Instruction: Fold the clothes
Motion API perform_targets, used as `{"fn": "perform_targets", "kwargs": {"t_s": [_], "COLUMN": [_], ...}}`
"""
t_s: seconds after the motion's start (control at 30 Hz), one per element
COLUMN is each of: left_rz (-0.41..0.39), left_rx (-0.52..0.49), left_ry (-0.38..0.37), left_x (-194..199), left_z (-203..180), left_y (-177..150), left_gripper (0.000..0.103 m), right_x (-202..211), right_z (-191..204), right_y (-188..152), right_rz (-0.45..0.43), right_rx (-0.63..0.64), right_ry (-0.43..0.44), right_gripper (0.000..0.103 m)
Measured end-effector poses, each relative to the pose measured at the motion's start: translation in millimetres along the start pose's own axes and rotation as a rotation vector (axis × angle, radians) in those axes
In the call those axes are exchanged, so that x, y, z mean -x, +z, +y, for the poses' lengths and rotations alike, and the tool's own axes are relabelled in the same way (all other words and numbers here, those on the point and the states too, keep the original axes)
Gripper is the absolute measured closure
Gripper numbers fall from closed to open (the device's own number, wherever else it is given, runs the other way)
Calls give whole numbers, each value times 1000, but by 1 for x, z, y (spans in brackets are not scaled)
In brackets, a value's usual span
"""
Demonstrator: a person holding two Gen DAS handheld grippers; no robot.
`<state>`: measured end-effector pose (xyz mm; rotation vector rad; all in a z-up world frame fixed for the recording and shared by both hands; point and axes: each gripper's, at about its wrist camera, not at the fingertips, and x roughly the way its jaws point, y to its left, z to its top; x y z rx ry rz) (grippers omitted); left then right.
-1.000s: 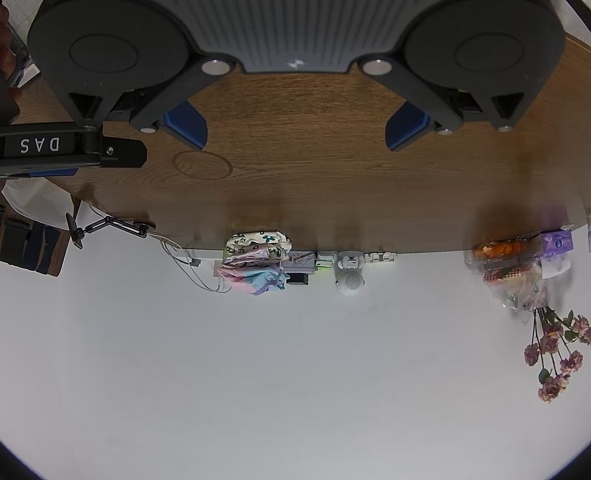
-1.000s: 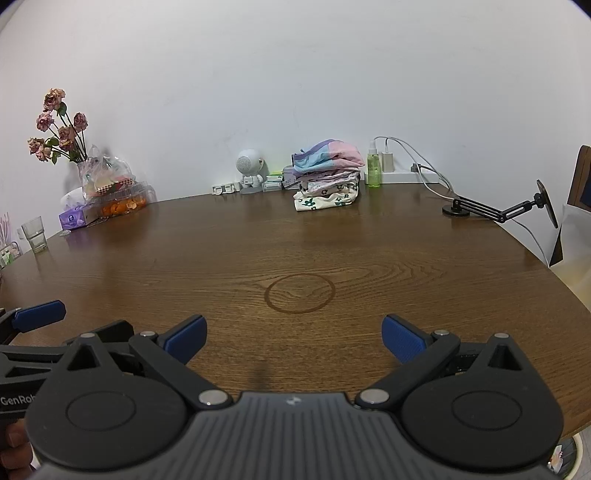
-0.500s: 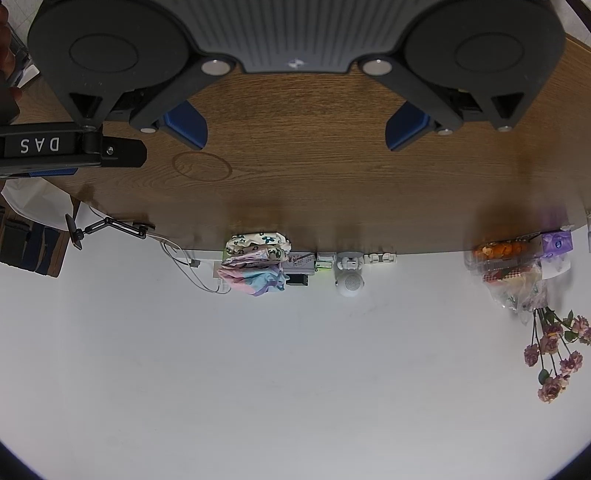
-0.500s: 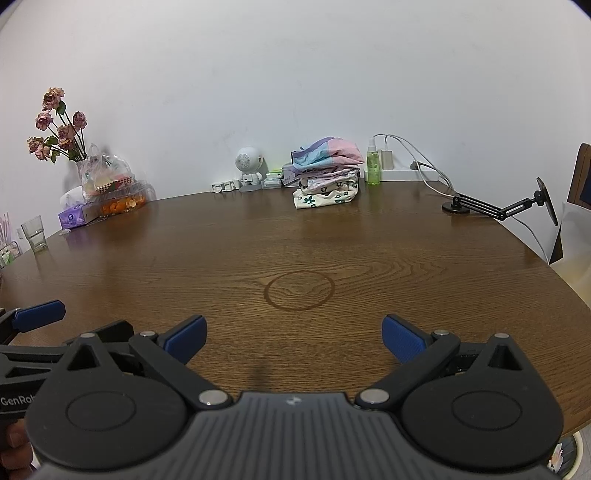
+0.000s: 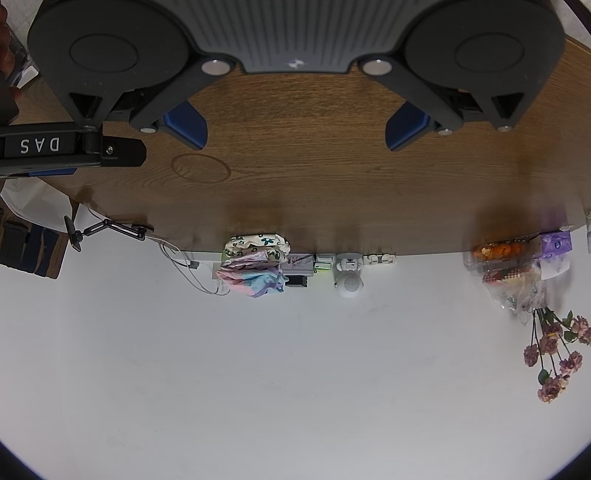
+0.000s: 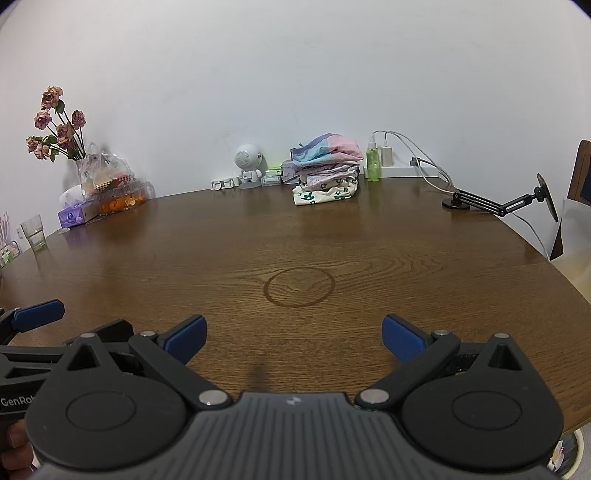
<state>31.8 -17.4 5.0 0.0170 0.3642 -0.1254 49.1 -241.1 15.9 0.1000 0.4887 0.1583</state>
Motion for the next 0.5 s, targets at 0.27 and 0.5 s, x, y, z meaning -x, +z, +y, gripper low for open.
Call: {"fn": "perform_targets", "kwargs": {"t_s": [0.27,0.5], "left_rz": [5,13], "left_rx": [2,1], "left_ry": [3,7], "left_x": [-1,-1], "left_z": [0,1], "left_y": [-1,0], "left_gripper": [0,0], "right_x": [-1,-3], "right_z": [0,2], "right_y": [-1,-1], "right_rz": [8,15], "right_rx": [0,0], "right_ry": [-1,0], "right_gripper": [0,0]}}
